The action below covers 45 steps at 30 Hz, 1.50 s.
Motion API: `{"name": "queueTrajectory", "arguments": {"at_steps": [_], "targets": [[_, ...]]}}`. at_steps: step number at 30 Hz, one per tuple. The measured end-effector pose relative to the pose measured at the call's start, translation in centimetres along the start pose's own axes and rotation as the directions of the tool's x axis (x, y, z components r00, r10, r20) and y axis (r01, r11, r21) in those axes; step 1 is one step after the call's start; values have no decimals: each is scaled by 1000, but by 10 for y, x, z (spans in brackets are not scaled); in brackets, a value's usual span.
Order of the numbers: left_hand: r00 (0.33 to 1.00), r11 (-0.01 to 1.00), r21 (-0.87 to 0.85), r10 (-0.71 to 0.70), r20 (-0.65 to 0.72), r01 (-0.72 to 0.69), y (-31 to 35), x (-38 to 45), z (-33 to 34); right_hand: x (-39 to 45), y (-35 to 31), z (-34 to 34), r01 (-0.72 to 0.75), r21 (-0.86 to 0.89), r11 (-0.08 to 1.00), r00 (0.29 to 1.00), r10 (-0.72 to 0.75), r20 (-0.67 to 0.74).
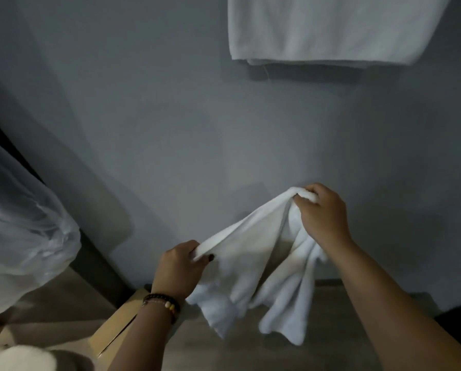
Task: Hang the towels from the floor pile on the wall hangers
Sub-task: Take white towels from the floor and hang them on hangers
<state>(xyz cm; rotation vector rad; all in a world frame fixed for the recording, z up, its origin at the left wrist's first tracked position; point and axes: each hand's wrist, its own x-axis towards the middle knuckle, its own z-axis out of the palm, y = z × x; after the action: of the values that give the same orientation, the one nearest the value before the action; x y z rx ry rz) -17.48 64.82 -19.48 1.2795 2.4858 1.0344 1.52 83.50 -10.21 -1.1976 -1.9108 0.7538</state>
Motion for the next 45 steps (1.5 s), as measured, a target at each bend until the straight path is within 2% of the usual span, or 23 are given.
{"name": "queueTrajectory", "arguments": {"at_steps": [4, 8, 13, 16, 20, 24, 29, 33, 36, 40, 43, 45], "targets": [[991, 978, -192, -99, -86, 81, 7, -6, 22, 18, 20, -22, -45, 22, 999, 996, 46, -72], [940, 849, -452, -336, -61, 274, 29, -12, 36, 25, 35, -33, -134, 97, 986, 984, 144, -104], [932, 832, -466, -360, -42, 300, 29, -5, 29, 30, 48, -34, -262, 244, 934, 940, 304, -156], [910, 801, -485, -414, -25, 351, 19, -5, 28, 32, 51, -27, -305, 274, 912, 918, 358, -170], [865, 652, -624, -495, 82, 432, 10, -12, 34, 27, 48, -17, -332, 309, 891, 901, 396, -174], [862, 552, -728, -495, 106, 407, 10, -10, 27, 24, 46, -9, -351, 309, 884, 895, 414, -166], [841, 389, -851, -530, 108, 354, 28, 5, 10, 18, 36, -4, -301, 250, 920, 937, 334, -101], [856, 371, -882, -513, 65, 289, 45, 16, -2, 8, 27, 3, -246, 166, 955, 969, 246, 23], [859, 364, -903, -511, 12, 229, 46, 20, -14, 6, 20, 12, -295, 235, 926, 956, 282, 85], [810, 423, -883, -579, -92, 203, 42, 18, -28, 3, 8, 18, -359, 375, 855, 931, 357, 75], [793, 441, -869, -600, -100, 224, 37, 9, -28, 0, 16, 22, -383, 289, 878, 923, 377, 75], [787, 438, -864, -611, -84, 248, 30, 4, -26, -4, 22, 28, -348, 244, 905, 937, 343, 66]]}}
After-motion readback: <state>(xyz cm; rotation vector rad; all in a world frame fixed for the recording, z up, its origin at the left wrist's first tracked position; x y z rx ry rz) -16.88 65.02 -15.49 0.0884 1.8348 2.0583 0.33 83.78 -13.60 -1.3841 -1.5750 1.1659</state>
